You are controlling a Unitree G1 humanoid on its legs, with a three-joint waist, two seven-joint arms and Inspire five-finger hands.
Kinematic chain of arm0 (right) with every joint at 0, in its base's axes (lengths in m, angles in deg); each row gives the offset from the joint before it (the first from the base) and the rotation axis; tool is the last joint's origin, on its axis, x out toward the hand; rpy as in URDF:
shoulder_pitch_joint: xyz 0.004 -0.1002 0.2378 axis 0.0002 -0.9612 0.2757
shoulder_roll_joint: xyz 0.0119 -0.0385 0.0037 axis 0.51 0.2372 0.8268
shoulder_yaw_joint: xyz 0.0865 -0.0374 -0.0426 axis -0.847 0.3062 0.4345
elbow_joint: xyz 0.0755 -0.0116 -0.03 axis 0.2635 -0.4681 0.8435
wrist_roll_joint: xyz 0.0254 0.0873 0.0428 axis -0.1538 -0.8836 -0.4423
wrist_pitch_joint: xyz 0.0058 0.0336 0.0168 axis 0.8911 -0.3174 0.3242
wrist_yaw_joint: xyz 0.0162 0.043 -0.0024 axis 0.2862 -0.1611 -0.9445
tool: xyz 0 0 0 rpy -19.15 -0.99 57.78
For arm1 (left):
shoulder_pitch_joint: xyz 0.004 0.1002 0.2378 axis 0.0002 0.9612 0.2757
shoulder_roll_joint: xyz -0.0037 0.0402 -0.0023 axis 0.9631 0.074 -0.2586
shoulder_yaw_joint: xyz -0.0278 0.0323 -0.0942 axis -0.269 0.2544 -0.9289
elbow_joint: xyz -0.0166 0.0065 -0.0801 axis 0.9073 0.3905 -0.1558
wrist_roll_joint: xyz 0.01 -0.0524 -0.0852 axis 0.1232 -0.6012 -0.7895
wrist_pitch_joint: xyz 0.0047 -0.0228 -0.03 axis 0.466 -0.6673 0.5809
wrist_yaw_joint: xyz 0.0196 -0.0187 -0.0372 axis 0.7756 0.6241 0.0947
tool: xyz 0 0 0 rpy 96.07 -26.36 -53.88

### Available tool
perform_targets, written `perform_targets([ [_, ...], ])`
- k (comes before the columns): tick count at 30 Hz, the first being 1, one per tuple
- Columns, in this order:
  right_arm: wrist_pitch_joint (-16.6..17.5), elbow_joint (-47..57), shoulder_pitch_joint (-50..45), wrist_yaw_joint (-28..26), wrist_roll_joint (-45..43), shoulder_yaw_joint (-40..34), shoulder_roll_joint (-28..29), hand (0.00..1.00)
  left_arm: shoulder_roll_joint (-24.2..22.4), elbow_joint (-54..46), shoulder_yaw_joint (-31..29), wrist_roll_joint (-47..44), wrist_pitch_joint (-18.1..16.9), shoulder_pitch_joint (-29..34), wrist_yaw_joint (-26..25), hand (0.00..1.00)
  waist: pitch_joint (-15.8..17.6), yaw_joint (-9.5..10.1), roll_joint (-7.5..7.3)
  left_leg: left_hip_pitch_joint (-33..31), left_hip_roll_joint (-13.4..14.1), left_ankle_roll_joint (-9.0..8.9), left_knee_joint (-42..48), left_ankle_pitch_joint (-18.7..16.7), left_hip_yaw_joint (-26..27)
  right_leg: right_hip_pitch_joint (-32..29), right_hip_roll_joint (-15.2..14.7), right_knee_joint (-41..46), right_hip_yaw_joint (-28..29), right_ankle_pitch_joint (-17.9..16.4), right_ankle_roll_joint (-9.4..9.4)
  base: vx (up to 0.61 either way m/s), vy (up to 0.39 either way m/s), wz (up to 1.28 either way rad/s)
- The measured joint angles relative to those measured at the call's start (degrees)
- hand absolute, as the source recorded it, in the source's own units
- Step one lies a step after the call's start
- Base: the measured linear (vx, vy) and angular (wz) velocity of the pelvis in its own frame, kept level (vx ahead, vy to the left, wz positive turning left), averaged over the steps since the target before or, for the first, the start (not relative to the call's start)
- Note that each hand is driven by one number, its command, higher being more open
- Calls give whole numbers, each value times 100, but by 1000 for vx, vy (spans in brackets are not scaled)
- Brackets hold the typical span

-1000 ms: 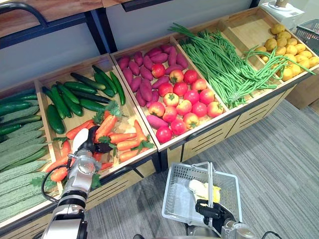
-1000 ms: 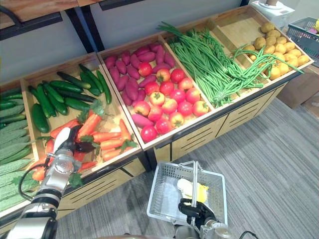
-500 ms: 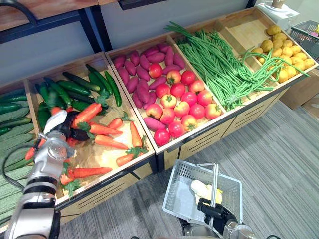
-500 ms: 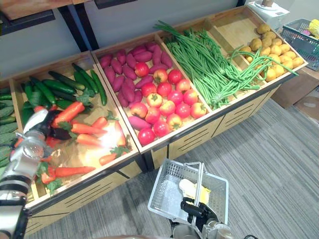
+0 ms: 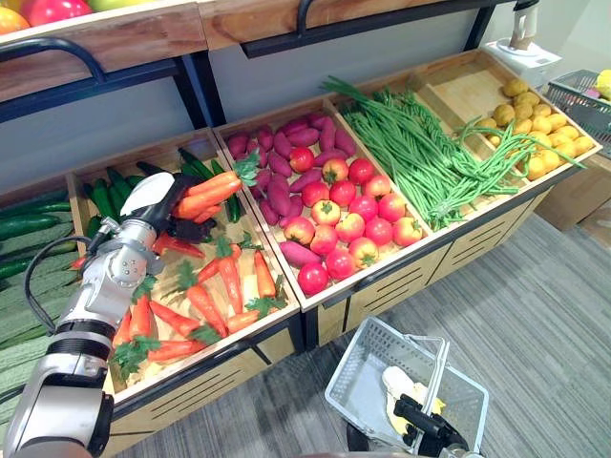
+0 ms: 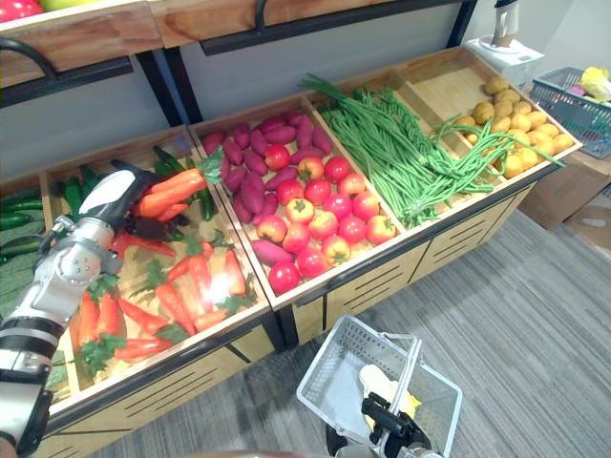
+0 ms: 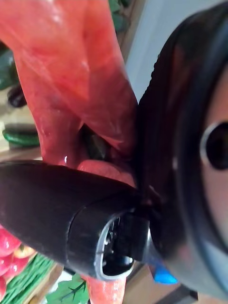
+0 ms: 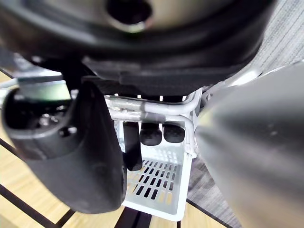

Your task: Pick vegetable in the basket

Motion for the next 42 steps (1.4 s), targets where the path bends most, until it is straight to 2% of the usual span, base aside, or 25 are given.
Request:
perform_targets([
  [6, 9, -134, -121, -1, 26, -361, 114, 0, -214, -211, 2, -181, 117, 117, 303, 0, -199, -12, -70, 110, 6, -21, -12, -15, 37, 81, 22, 1, 39, 0, 1, -54, -35, -2],
  [9, 9, -138, -232, -2, 27, -440, 119, 0, -267, -267, 11, -180, 273, 230, 338, 0, -312, -12, -78, 123, 8, -22, -15, -14, 58, 80, 32, 1, 63, 2, 3, -50, -35, -4],
  [15, 47, -144, -398, 11, 10, -476, 121, 0, -266, -603, 153, -386, 313, 267, 336, 0, -467, 1, -147, 132, 4, -29, -32, -9, 67, 80, 36, 1, 76, 7, 10, -17, -17, -1],
  [19, 40, -177, -433, 313, -359, -473, 183, 0, -270, -1742, 219, -721, 358, 267, 473, 0, -505, 26, -204, 131, 2, -29, -40, -10, 59, 79, 36, 1, 75, 9, 14, 0, 0, 0],
  [23, 44, -266, -441, 522, -711, -635, 209, 0, -414, -2453, 245, -848, 425, 266, 598, 0, -539, 21, -170, 135, 2, -29, -50, -10, 59, 80, 39, 1, 78, 7, 16, 0, 0, 0],
  [28, 84, -225, -489, 594, -1123, -1045, 158, 0, -604, -2938, 689, -883, 765, 263, 886, 0, -603, -7, -85, 184, 8, -33, -52, -17, 70, 62, 54, 148, 102, -48, 94, 0, 0, 0],
  [36, 543, 807, -726, 580, -1332, -1358, 79, 0, -646, -3497, 840, -929, 1209, 263, 1200, 0, -646, -148, -122, 202, -7, -46, -19, -51, 134, 27, 51, 167, 240, -54, 103, -38, -20, -6],
  [42, 561, 1770, -819, 609, -1338, -1451, -24, 0, -648, -3687, 862, -1349, 1247, 257, 1200, 0, -688, -251, -135, 193, 33, -71, 120, -117, 172, 9, 75, 222, 304, -51, 103, 5, -18, -5],
])
